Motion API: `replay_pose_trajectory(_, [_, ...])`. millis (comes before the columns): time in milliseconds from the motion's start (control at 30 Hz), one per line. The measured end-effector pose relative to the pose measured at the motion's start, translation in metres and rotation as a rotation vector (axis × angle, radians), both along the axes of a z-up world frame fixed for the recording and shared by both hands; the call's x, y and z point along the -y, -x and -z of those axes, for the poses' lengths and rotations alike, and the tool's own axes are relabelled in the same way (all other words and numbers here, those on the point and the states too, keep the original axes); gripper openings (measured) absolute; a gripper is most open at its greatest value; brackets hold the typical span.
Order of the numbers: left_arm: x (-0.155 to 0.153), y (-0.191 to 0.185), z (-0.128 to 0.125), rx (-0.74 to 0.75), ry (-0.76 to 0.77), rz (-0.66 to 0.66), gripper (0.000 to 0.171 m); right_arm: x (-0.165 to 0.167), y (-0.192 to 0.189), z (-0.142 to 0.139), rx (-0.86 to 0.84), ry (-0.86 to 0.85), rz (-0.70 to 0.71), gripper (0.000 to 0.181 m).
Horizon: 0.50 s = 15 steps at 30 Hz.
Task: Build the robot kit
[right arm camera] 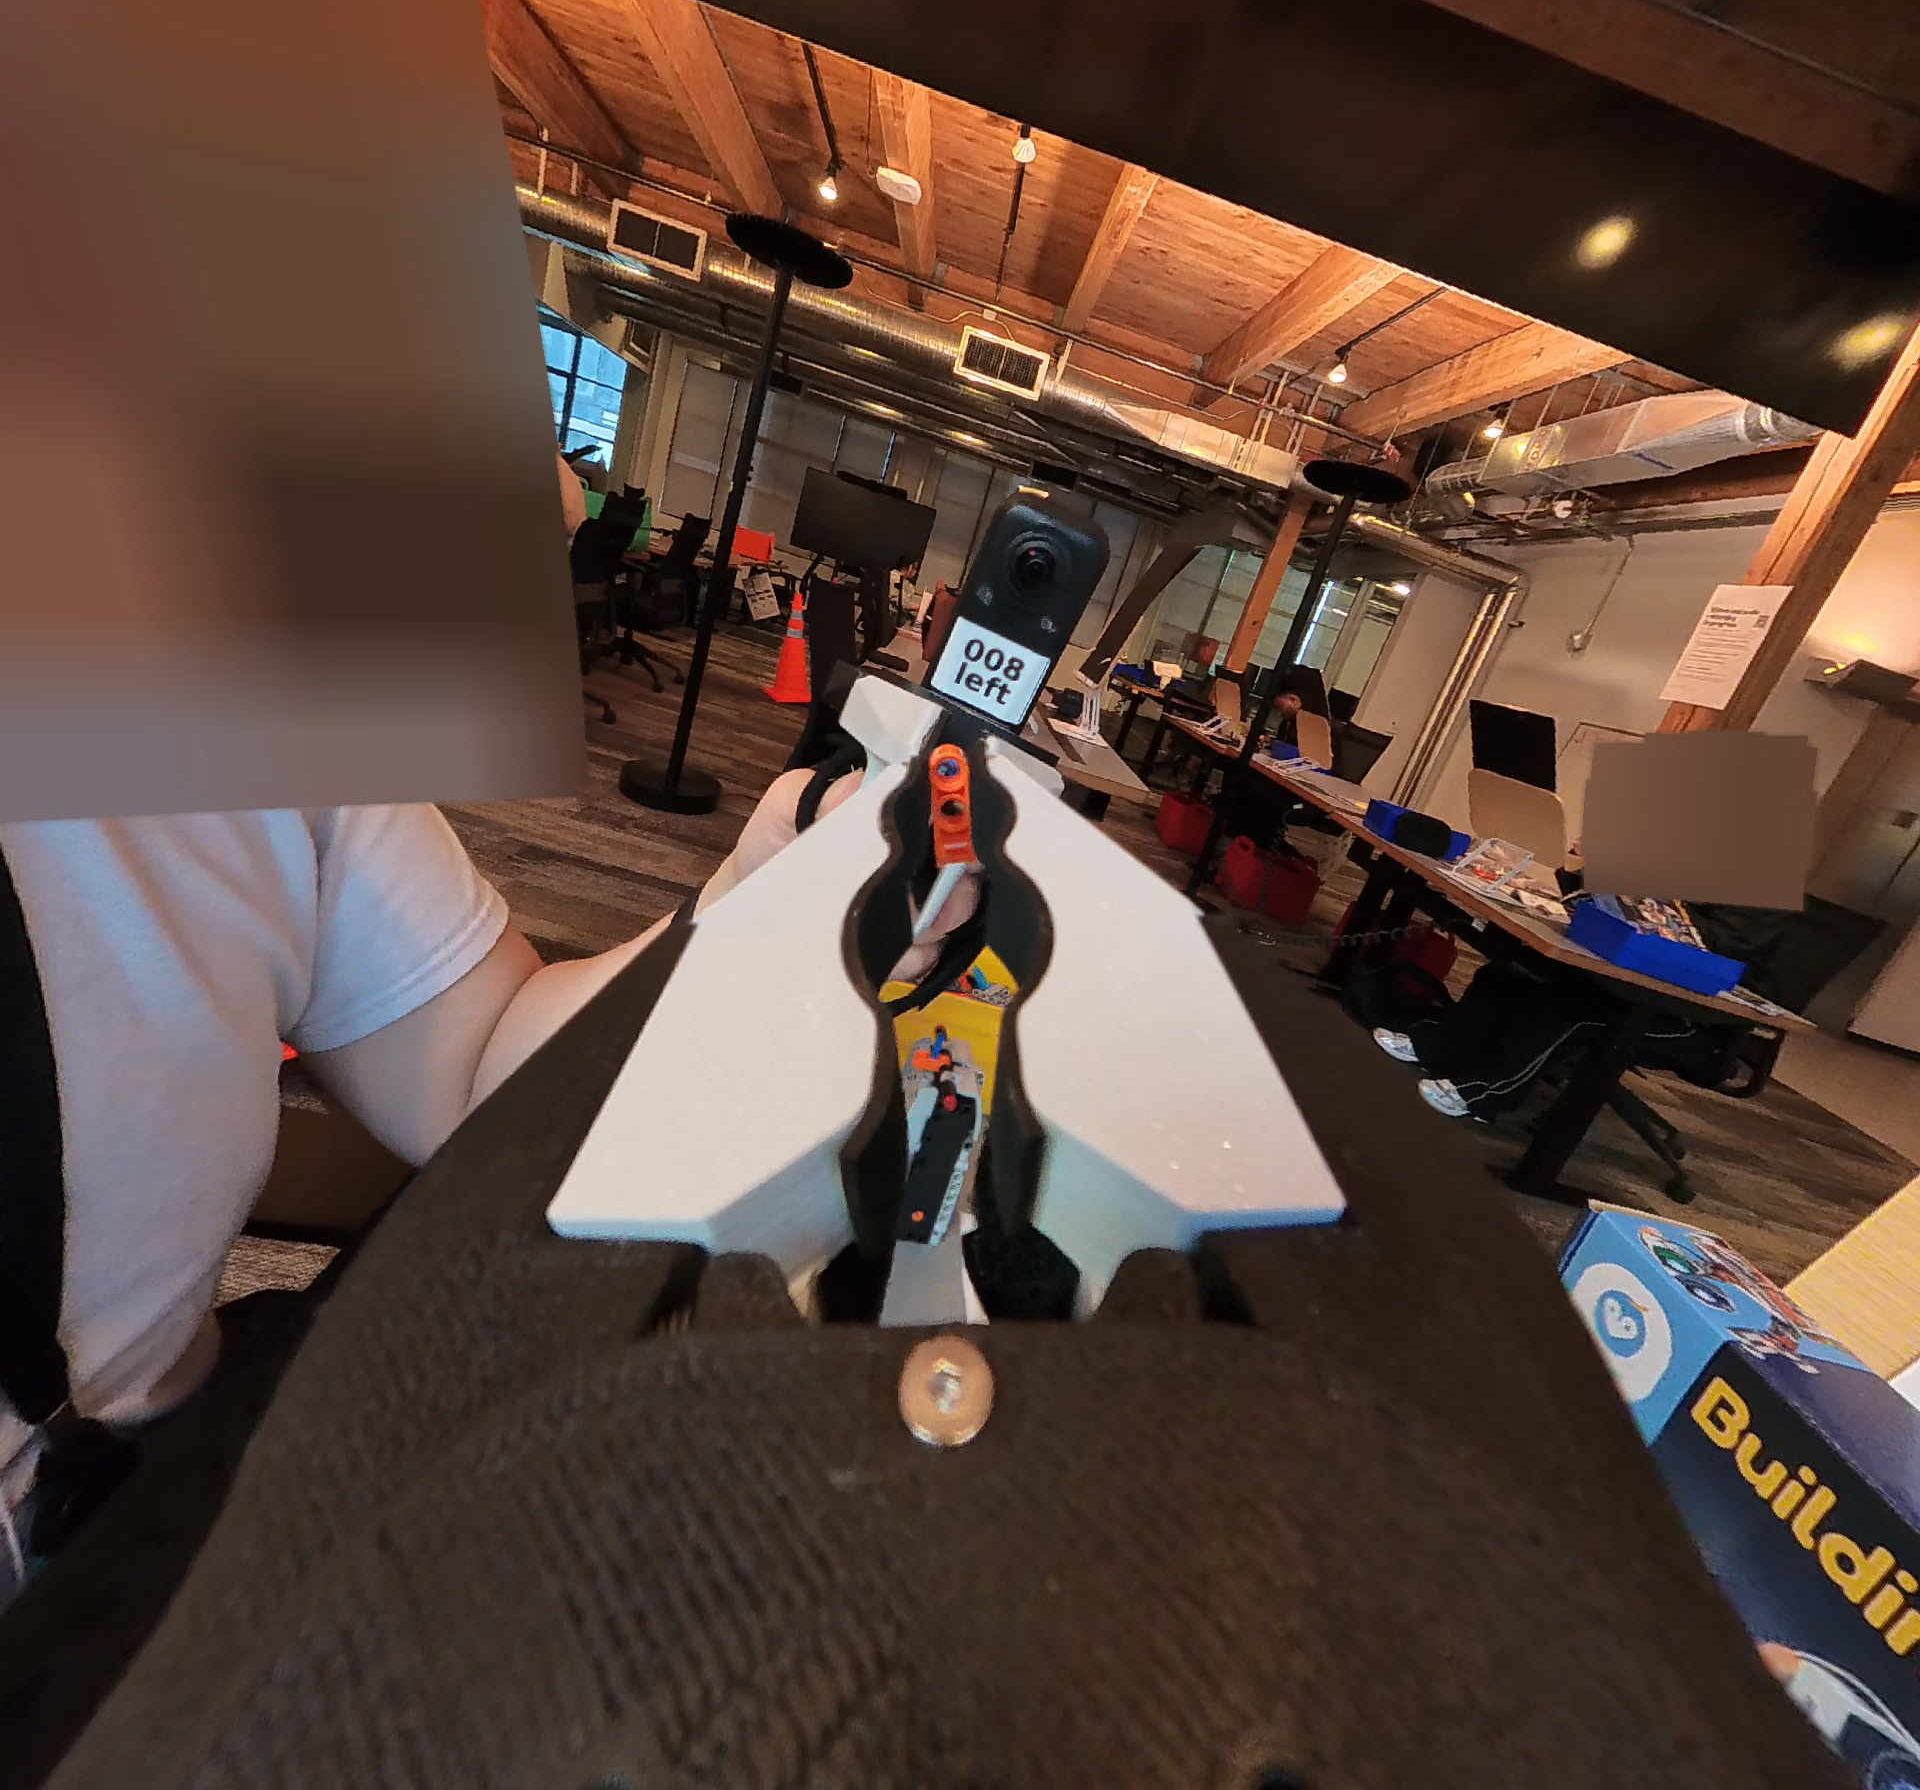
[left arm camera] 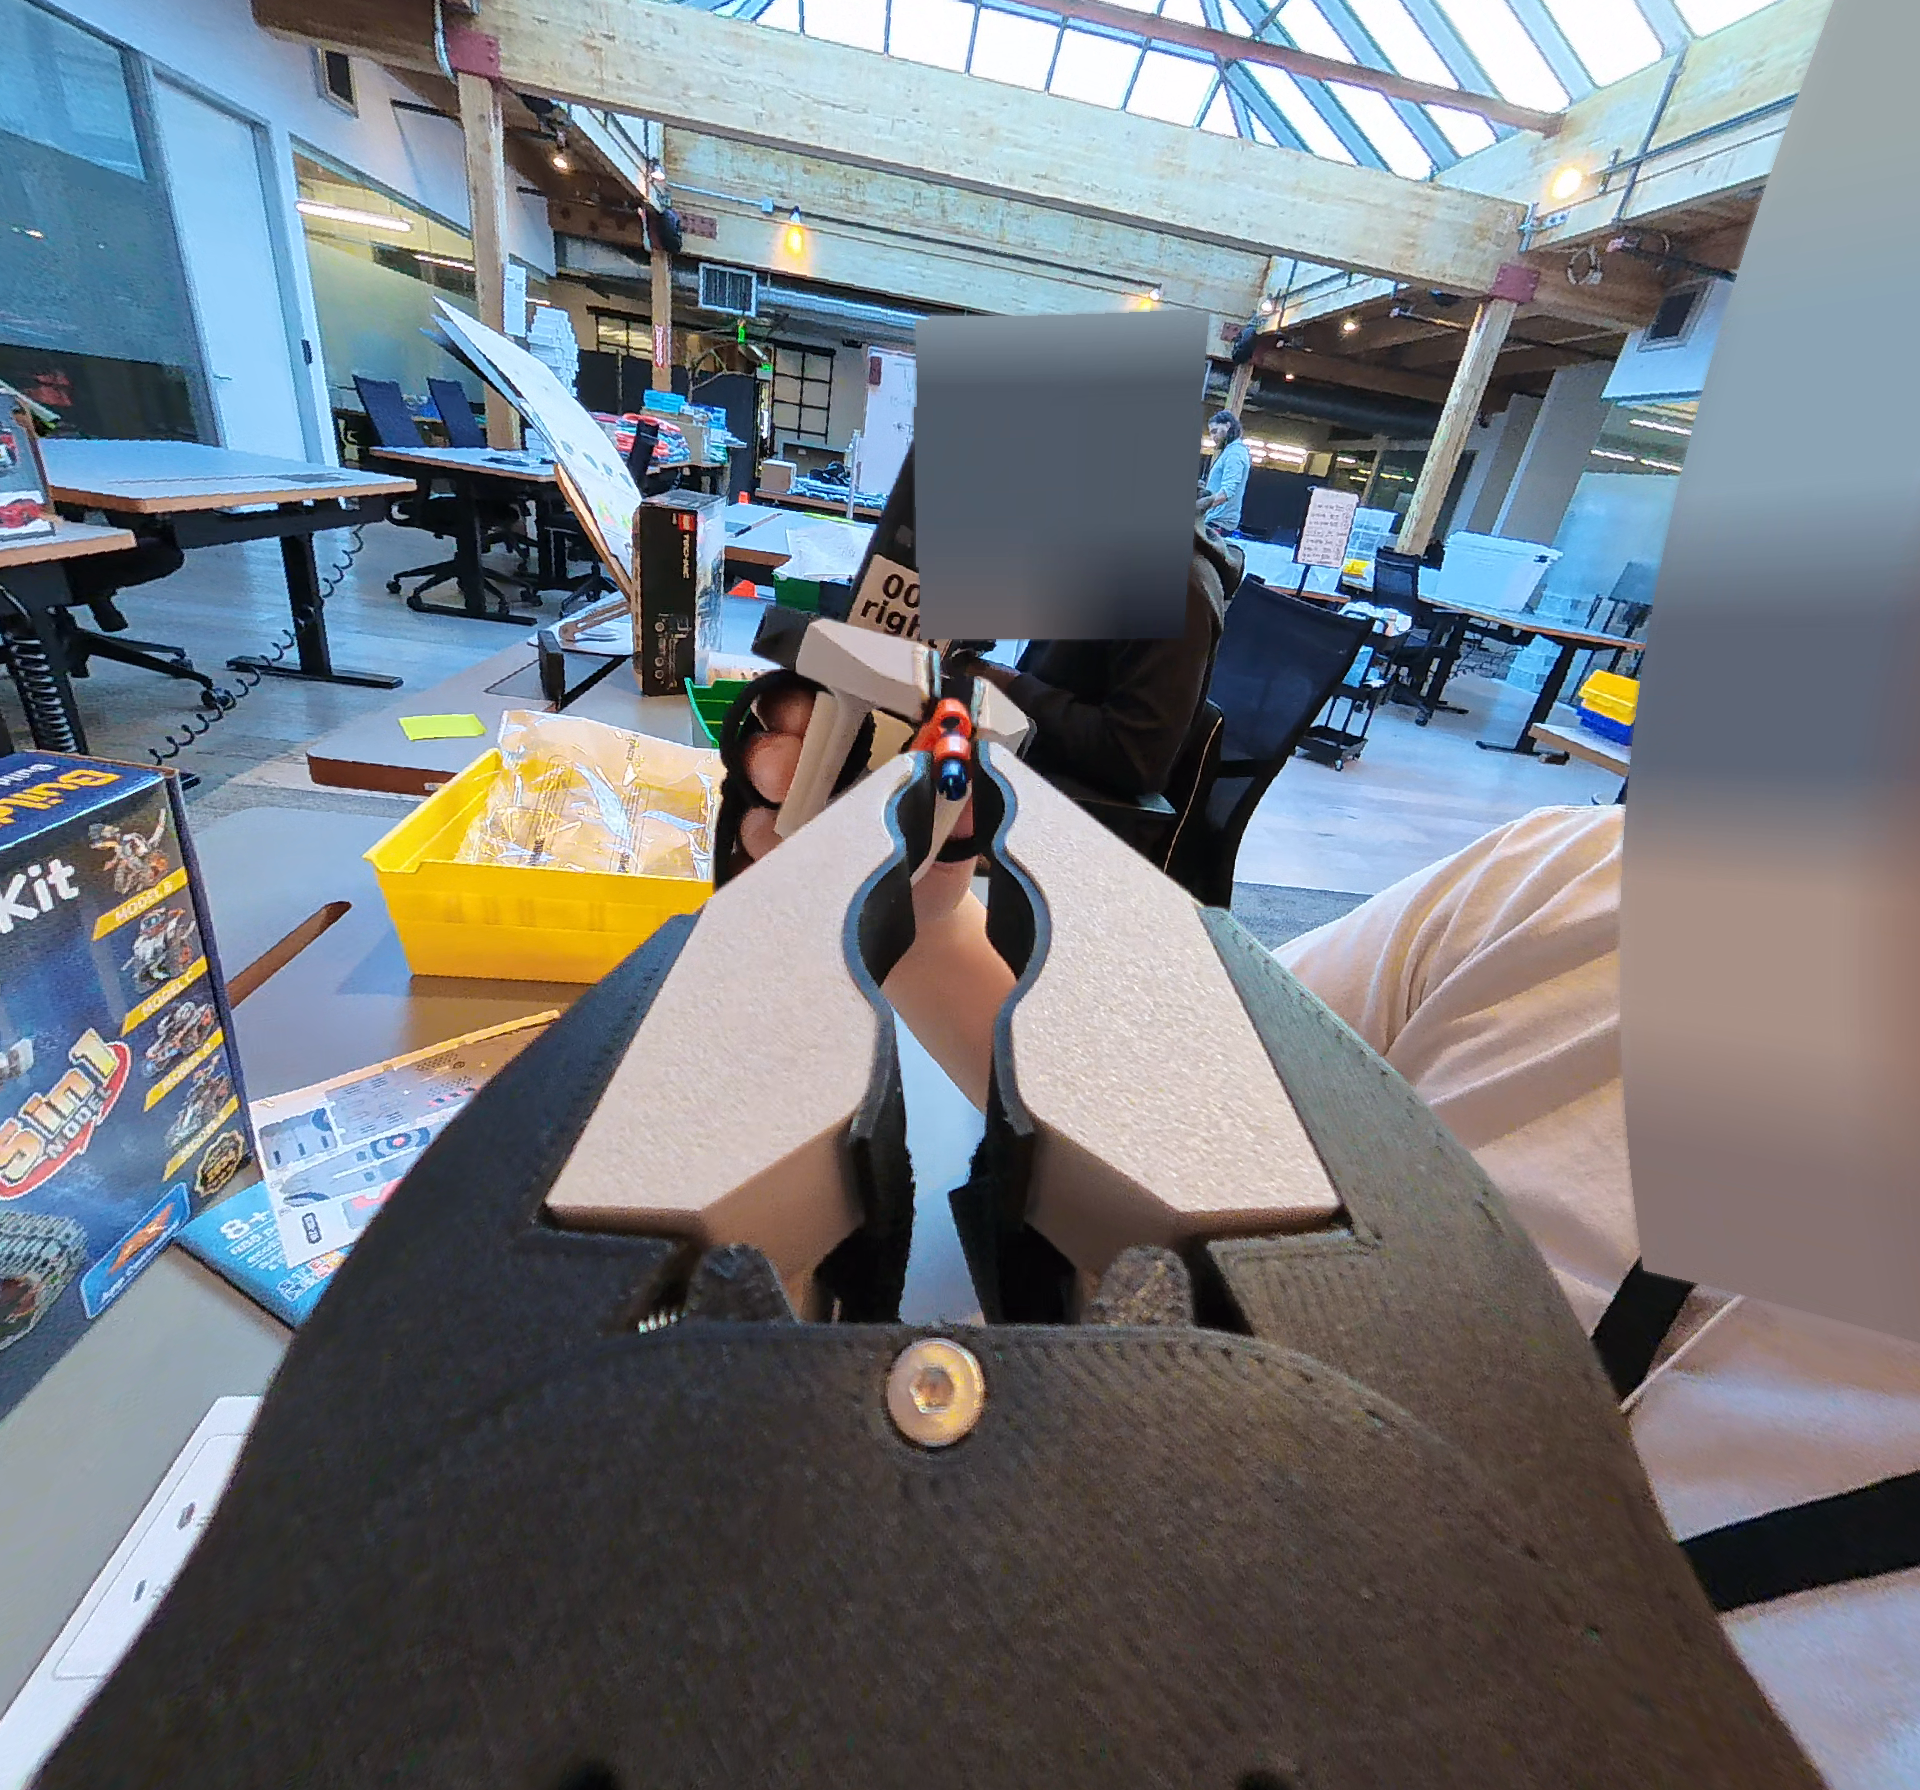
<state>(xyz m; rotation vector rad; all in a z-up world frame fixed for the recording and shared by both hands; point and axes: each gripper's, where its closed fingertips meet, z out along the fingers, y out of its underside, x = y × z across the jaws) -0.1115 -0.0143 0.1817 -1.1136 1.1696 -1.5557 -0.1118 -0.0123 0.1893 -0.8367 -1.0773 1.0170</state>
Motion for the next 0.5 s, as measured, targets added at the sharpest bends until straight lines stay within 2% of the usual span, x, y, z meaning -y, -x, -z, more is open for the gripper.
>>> replay_pose_trajectory(267, [0.0023,0.0038,-0.0003,-0.005,-0.013,0.006,0.005,0.0022,0.0036,0.0018,-0.022,0.075,-0.087,0.005])
replay_pose_trajectory(500, [0.0026,0.0055,-0.0002,-0.013,-0.039,-0.020,0.005,0.0027,0.0060,0.0019,-0.003,-0.003,0.011,0.005])
